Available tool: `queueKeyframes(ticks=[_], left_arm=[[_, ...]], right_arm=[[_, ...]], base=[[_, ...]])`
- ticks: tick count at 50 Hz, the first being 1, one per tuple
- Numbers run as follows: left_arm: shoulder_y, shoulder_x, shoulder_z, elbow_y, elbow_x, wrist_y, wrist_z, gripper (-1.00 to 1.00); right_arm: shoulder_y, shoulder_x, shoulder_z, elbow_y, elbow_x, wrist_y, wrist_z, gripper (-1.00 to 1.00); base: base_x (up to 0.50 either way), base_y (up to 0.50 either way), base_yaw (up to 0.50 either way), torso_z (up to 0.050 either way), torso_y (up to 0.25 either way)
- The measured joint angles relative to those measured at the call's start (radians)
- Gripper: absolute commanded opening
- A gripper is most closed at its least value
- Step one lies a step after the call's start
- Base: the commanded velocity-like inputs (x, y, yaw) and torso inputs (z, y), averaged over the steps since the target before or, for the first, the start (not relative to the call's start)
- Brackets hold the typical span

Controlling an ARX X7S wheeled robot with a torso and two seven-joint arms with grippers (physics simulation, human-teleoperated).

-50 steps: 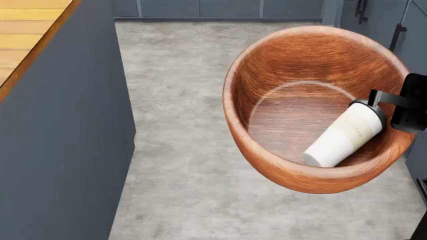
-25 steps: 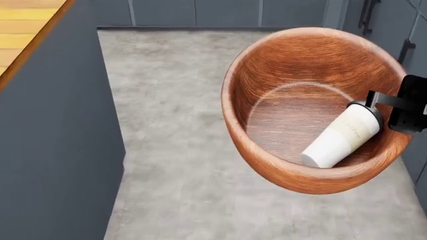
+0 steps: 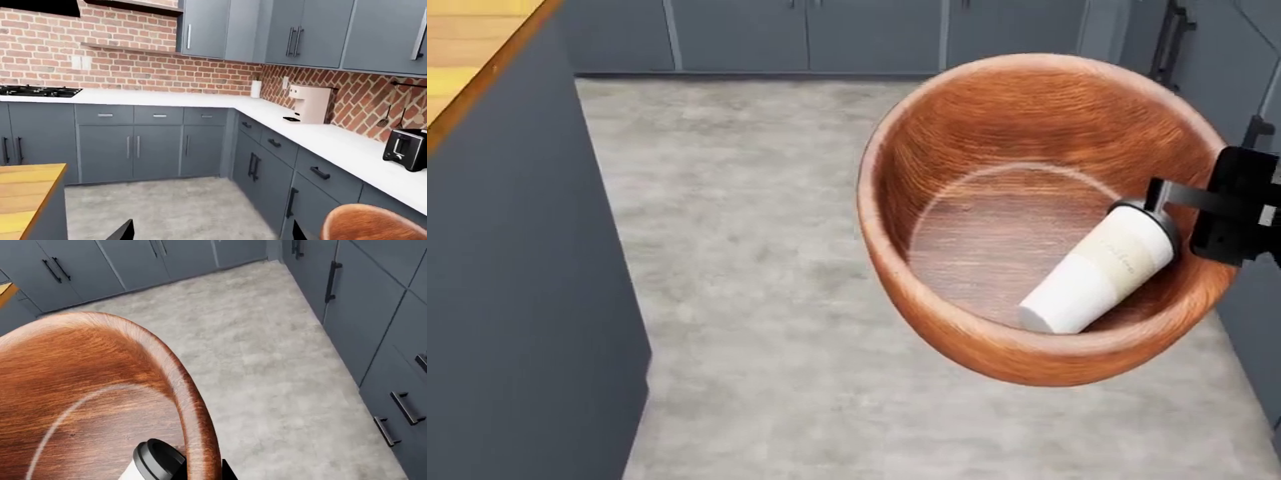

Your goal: Place the cup inside the bowl on the dining table and move the bowl to any counter.

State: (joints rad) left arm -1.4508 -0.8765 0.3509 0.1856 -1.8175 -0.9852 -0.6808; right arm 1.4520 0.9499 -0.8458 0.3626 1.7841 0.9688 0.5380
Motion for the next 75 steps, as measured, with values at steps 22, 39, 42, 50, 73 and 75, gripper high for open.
queueKeyframes(ticks=[22,39,42,50,73,75], left_arm=[[-0.047,0.019,0.112,0.027,0.318,-0.003,0.103,1.00],[-0.014,0.003,0.134,0.056,0.429,0.038,0.119,1.00],[-0.016,0.003,0.139,0.055,0.443,0.041,0.128,1.00],[-0.019,0.001,0.144,0.048,0.464,0.046,0.146,1.00],[0.027,-0.012,0.122,0.062,0.447,0.083,0.157,1.00],[0.029,-0.012,0.120,0.064,0.446,0.086,0.157,1.00]], right_arm=[[0.117,-0.119,-0.031,0.129,-0.041,0.042,-0.036,-1.00],[0.191,-0.178,-0.059,0.211,-0.090,0.061,-0.084,-1.00],[0.198,-0.180,-0.059,0.212,-0.092,0.063,-0.085,-1.00],[0.194,-0.183,-0.061,0.201,-0.097,0.058,-0.084,-1.00],[0.189,-0.195,-0.054,0.203,-0.086,0.049,-0.073,-1.00],[0.189,-0.195,-0.053,0.202,-0.085,0.049,-0.073,-1.00]], base=[[0.50,-0.08,0.00,0.000,0.002],[0.50,-0.08,0.00,0.000,0.002],[0.50,-0.07,0.00,0.000,0.000],[0.50,0.00,0.00,0.000,0.003],[0.50,0.00,0.00,0.000,0.002],[0.50,0.00,0.00,0.000,0.000]])
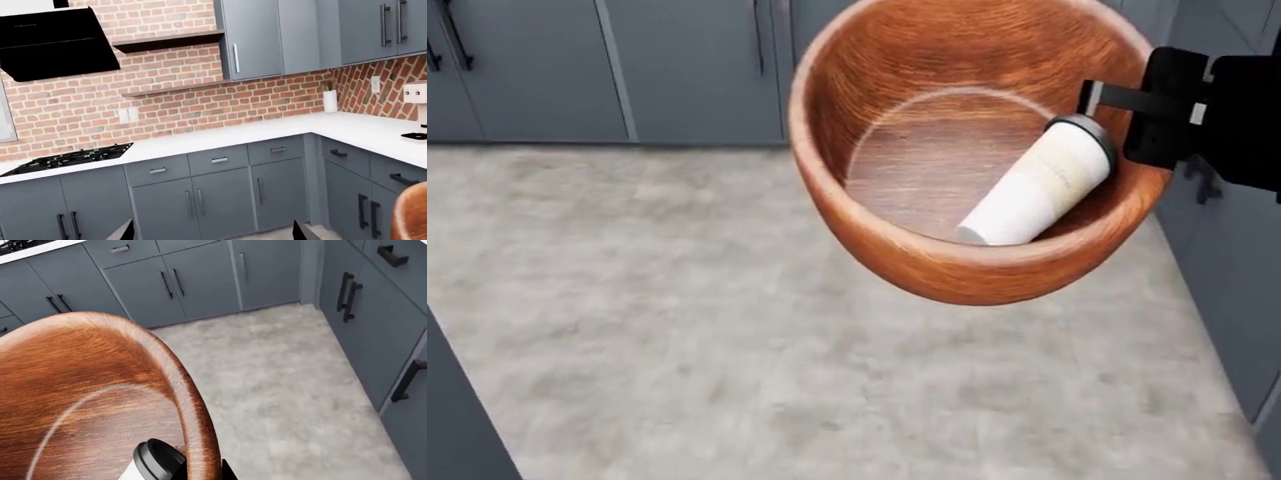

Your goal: Place the cup inside the bowl on the dining table and move the bowl to any counter.

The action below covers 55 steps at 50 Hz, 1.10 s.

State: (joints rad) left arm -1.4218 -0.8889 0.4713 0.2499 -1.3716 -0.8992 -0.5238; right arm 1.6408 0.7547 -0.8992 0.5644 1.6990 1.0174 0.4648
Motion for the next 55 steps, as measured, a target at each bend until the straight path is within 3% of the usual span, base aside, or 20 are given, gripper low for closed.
queueKeyframes(ticks=[55], left_arm=[[0.050,-0.013,-0.026,0.013,-0.015,0.043,0.011,1.00]], right_arm=[[-0.036,-0.005,0.018,-0.021,0.024,-0.027,0.009,-1.00]], base=[[0.50,0.00,0.00,0.000,0.002]])
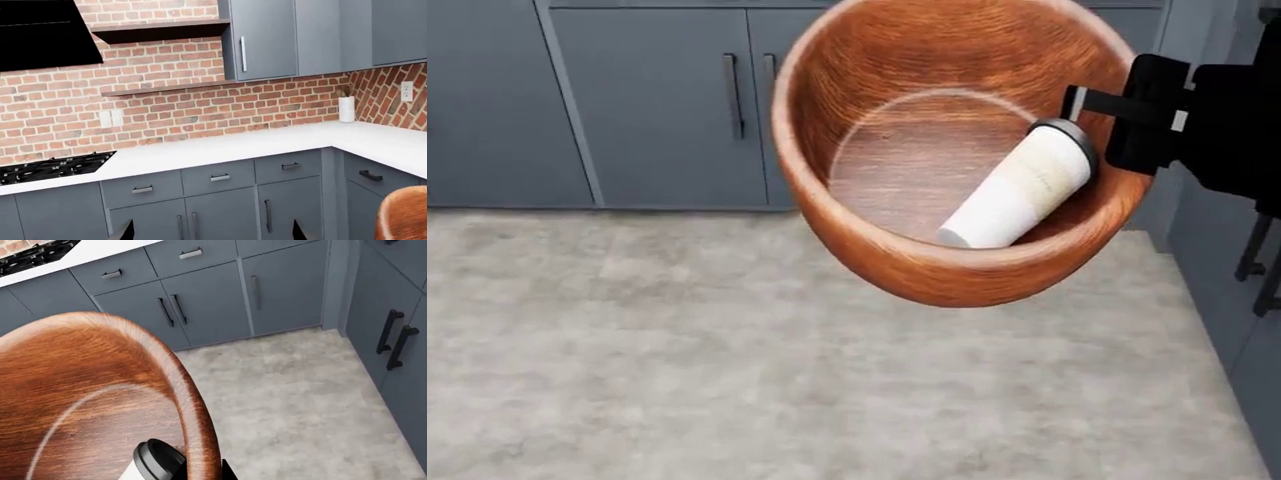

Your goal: Place the cup inside the bowl on the dining table and move the bowl to any counter.

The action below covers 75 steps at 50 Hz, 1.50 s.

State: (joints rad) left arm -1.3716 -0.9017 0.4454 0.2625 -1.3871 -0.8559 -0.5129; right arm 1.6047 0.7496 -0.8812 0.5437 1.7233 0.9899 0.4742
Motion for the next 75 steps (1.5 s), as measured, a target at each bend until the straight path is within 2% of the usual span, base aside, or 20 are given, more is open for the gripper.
queueKeyframes(ticks=[75], left_arm=[[0.025,0.011,-0.008,0.015,-0.016,0.014,-0.015,1.00]], right_arm=[[-0.006,0.002,0.015,-0.023,0.006,-0.020,-0.004,-1.00]], base=[[0.50,0.00,0.00,0.000,0.002]])
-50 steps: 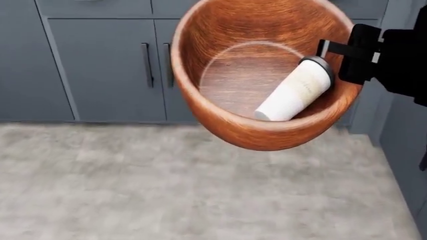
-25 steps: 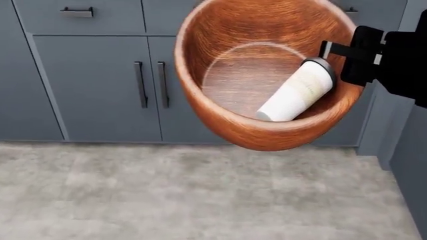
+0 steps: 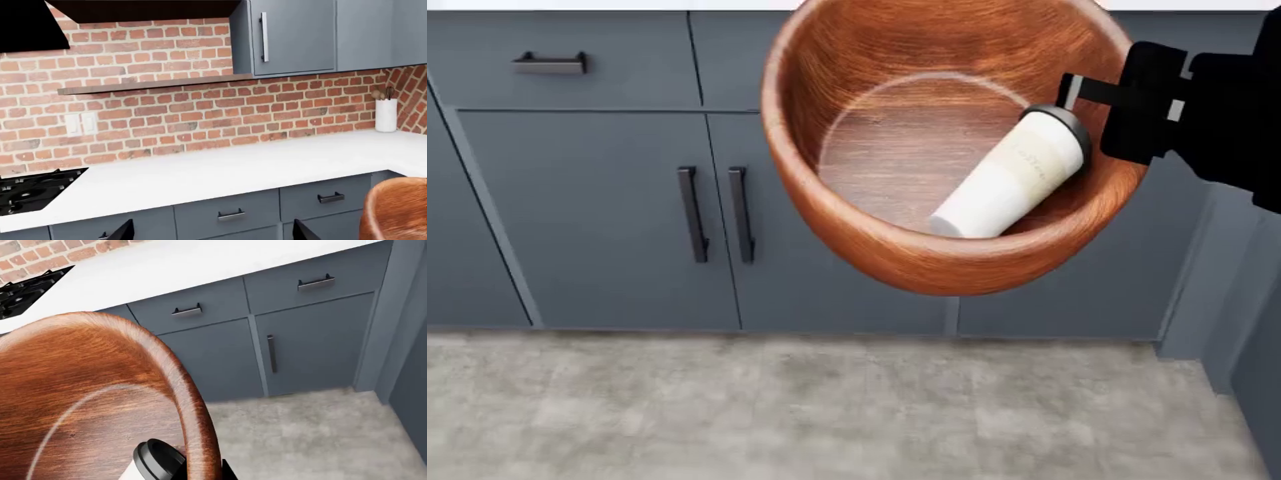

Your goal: Place the cup inside the bowl on the dining table and move the bowl to any counter.

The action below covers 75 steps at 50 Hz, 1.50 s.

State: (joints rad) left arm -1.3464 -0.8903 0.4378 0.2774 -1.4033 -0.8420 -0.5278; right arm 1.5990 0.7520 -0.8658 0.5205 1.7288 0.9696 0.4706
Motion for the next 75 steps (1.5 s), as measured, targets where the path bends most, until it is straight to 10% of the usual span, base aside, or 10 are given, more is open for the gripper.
queueKeyframes(ticks=[75], left_arm=[[-0.008,0.028,0.008,-0.018,0.014,0.009,0.016,1.00]], right_arm=[[-0.017,0.025,0.016,-0.045,0.016,-0.008,0.008,-1.00]], base=[[0.50,0.10,0.00,0.000,0.002]])
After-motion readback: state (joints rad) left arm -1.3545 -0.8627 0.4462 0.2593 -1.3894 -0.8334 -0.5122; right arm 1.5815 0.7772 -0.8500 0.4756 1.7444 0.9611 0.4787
